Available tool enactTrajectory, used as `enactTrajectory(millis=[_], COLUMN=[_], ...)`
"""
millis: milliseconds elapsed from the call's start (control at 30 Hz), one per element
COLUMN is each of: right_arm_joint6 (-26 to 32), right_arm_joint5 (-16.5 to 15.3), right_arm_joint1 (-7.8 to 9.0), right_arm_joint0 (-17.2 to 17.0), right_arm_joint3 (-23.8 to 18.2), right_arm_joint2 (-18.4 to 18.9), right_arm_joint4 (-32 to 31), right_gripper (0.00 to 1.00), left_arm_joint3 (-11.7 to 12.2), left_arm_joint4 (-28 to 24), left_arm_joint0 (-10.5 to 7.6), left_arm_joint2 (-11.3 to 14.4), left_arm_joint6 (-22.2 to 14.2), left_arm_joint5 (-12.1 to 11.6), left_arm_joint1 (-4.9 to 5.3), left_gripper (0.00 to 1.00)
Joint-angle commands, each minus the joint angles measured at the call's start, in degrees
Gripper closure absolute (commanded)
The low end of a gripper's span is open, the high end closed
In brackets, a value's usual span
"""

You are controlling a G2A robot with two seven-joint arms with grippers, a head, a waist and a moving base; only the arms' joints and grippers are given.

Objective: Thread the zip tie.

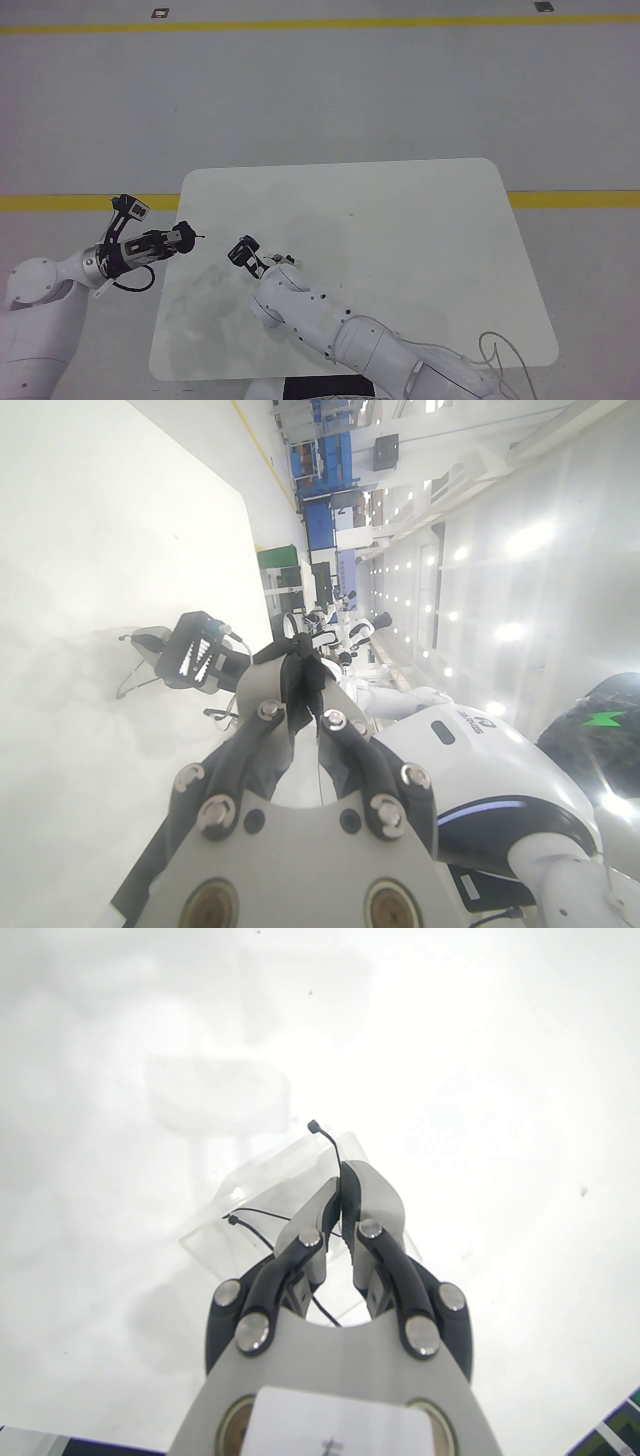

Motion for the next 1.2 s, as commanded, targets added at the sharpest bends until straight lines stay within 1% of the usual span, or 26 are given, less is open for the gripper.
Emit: enactTrajectory(millis=[0, 133, 233, 333, 467, 500, 567, 600, 667, 733, 767, 800, 1167], right_arm_joint6=[0.0, -0.5, -1.0, -1.5, -3.1, -3.8, -5.8, -7.6, -11.2, -14.9, -16.8, -17.3, -17.3], right_arm_joint5=[0.3, -0.2, -1.9, -3.4, -6.5, -7.8, -10.0, -11.9, -15.3, -20.0, -21.3, -21.6, -21.6], right_arm_joint1=[0.1, 0.92, 2.31, 4.19, 7.04, 7.91, 9.1, 9.85, 10.89, 11.92, 12.27, 12.38, 12.38], right_arm_joint0=[-0.2, -2.0, -4.2, -6.6, -10.9, -12.5, -15.3, -17.3, -20.1, -22.7, -23.6, -23.9, -23.9], right_arm_joint3=[-0.5, -3.9, -8.2, -13.2, -20.7, -23.0, -26.9, -29.1, -32.4, -34.8, -35.5, -35.7, -35.7], right_arm_joint2=[0.0, 0.9, 2.7, 4.5, 7.9, 9.2, 11.4, 13.2, 16.0, 18.9, 20.0, 20.3, 20.3], right_arm_joint4=[0.0, 0.0, 0.0, 0.0, 0.0, 0.0, 0.3, 0.9, 2.9, 5.8, 6.6, 6.8, 6.8], right_gripper=[1.0, 1.0, 1.0, 1.0, 1.0, 1.0, 1.0, 1.0, 1.0, 1.0, 1.0, 1.0, 1.0], left_arm_joint3=[0.0, 0.0, 0.0, 0.0, 0.0, 0.0, 0.0, 0.0, 0.0, 0.0, 0.0, 0.0, 0.0], left_arm_joint4=[0.0, 0.0, 0.0, 0.0, 0.0, 0.0, 0.0, 0.0, 0.0, 0.0, 0.0, 0.0, 0.0], left_arm_joint0=[0.0, 0.0, 0.0, 0.0, 0.0, 0.0, 0.0, 0.0, 0.0, 0.0, 0.0, 0.0, 0.0], left_arm_joint2=[0.0, 0.0, 0.0, 0.0, 0.0, 0.0, 0.0, 0.0, 0.0, 0.0, 0.0, 0.0, 0.0], left_arm_joint6=[0.0, 0.0, 0.0, 0.0, 0.0, 0.0, 0.0, 0.0, 0.0, 0.0, 0.0, 0.0, 0.0], left_arm_joint5=[0.0, 0.0, 0.0, 0.0, 0.0, 0.0, 0.0, 0.0, 0.0, 0.0, 0.0, 0.0, 0.0], left_arm_joint1=[0.0, 0.0, 0.0, 0.0, 0.0, 0.0, 0.0, 0.0, 0.0, 0.0, 0.0, 0.0, 0.0], left_gripper=[1.0, 1.0, 1.0, 1.0, 1.0, 1.0, 1.0, 1.0, 1.0, 1.0, 1.0, 1.0, 1.0])
